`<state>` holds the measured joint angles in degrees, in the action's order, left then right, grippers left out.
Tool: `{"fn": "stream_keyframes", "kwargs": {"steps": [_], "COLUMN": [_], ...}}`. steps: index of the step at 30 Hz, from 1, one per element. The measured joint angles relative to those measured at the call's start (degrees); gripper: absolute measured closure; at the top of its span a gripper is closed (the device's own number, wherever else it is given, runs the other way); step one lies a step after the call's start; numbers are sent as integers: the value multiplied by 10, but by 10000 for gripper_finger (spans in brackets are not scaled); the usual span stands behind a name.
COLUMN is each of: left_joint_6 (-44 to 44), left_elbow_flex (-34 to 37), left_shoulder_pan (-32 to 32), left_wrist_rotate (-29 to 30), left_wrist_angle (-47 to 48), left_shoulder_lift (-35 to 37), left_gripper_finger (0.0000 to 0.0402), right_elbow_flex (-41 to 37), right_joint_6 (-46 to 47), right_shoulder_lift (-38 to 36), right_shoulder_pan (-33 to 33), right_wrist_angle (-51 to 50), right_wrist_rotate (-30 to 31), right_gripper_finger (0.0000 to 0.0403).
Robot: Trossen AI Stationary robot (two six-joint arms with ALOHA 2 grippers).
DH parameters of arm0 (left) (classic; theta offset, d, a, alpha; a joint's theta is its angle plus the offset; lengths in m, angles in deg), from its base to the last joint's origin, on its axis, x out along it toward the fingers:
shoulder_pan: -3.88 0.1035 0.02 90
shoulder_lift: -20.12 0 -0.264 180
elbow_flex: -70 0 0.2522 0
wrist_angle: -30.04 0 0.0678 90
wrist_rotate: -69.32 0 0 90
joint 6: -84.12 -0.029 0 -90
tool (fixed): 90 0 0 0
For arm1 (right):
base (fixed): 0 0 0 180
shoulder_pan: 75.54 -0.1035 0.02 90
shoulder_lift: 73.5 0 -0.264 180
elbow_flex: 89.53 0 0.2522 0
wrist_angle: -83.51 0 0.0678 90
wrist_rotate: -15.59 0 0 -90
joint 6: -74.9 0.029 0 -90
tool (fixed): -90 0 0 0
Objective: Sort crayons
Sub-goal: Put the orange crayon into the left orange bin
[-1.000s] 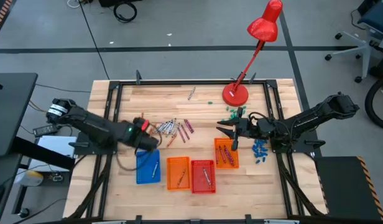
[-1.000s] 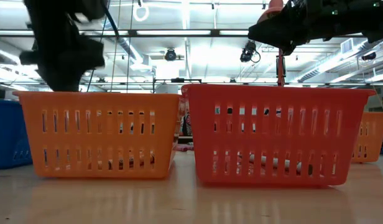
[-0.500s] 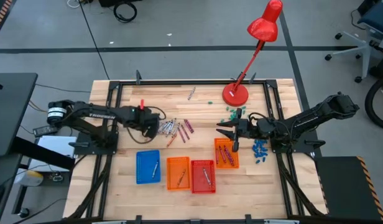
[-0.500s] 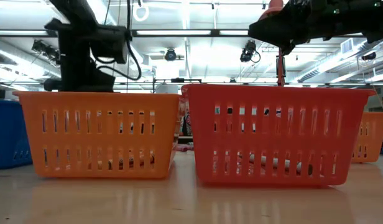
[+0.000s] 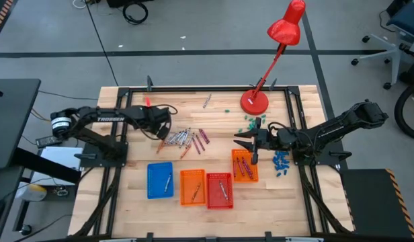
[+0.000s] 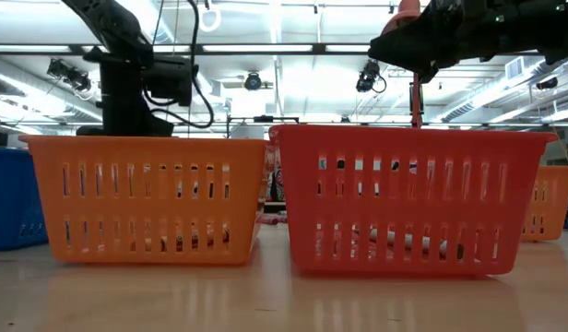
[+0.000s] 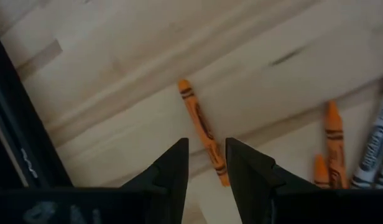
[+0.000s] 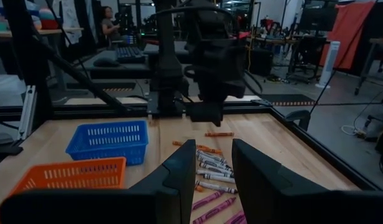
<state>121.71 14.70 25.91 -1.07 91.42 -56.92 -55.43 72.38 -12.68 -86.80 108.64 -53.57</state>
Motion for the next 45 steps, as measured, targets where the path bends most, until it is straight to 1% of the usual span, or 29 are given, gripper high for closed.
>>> {"fn": "stream_keyframes", "kwargs": {"steps": [3, 5, 8, 13, 22, 27, 33, 40, 45], "left_joint_6": [-12, -19, -28, -30, -40, -47, -41, -37, -38], "left_elbow_flex": [0, 4, 29, 60, 65, 65, 65, 67, 96], "left_shoulder_pan": [20, 34, 50, 67, 84, 89, 89, 90, 107], "left_wrist_rotate": [-1, -12, -44, -49, -50, -63, -97, -92, -91], "left_wrist_angle": [-1, -13, -59, -76, -94, -94, -112, -127, -155], "left_shoulder_lift": [0, 0, 0, 0, 0, 0, 4, 1, 1], "left_gripper_finger": [286, 286, 286, 286, 286, 286, 286, 286, 286], "right_elbow_flex": [0, 0, 0, 0, 0, 0, 0, 0, 0], "right_joint_6": [0, 0, 0, 0, -1, -1, -2, -1, -1], "right_shoulder_lift": [0, 0, 0, 0, 0, 0, 0, 0, 0], "right_shoulder_pan": [-5, -8, -11, -15, -15, -15, -14, -13, -13], "right_wrist_angle": [0, 0, 0, 0, 0, 0, 0, 0, 0], "right_wrist_rotate": [0, 0, 0, 0, 3, 5, 5, 5, 5], "right_gripper_finger": [293, 293, 293, 293, 293, 293, 293, 293, 293]}}
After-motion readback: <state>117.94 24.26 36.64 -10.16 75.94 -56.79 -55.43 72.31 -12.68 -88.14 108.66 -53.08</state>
